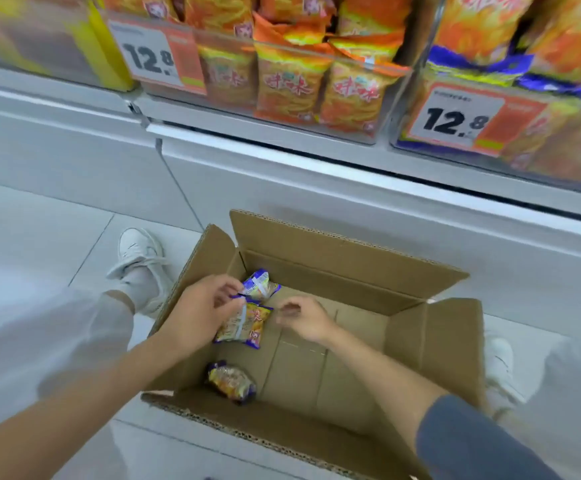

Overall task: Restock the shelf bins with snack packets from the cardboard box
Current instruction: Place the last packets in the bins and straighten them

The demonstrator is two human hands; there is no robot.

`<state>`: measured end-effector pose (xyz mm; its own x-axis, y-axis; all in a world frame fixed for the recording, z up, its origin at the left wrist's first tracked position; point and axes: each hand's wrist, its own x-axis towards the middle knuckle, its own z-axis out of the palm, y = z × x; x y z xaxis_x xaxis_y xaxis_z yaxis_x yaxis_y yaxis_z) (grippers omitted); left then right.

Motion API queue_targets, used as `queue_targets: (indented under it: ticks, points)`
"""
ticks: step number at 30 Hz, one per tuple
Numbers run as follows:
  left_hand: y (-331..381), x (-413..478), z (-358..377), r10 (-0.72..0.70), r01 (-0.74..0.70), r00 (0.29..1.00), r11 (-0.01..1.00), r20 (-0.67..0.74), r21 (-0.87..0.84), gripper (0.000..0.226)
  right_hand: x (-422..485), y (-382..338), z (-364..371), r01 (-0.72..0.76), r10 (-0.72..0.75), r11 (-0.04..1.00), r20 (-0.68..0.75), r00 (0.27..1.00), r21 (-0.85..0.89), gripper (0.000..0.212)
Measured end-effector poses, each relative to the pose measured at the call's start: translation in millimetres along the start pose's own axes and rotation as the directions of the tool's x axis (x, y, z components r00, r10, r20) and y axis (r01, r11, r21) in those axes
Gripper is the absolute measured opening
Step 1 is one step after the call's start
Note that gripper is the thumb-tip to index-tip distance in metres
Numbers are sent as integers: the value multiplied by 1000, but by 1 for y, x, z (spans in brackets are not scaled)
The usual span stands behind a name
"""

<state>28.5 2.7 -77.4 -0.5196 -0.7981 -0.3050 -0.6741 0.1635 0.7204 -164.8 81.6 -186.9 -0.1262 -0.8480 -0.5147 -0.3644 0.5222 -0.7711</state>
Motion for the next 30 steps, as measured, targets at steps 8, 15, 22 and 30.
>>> queue_targets:
  ticks: [8,15,22,30]
  points:
    - [-14,1,16,-90,90,995,996,49,-11,22,55,19,79,-82,47,942,116,992,325,76]
    - [-13,-2,12,-107,108,993,994,41,-18,23,54,2,83,-24,16,939,27,1000,343,30]
    - [17,17,36,-342,401,878,907,335,-125,46,-31,-24,-35,-199,25,639,239,971,743,33]
    - [-26,46,87,-445,470,869,879,215,-84,35,-78,12,-50,-158,243,661,-9,970,734,40]
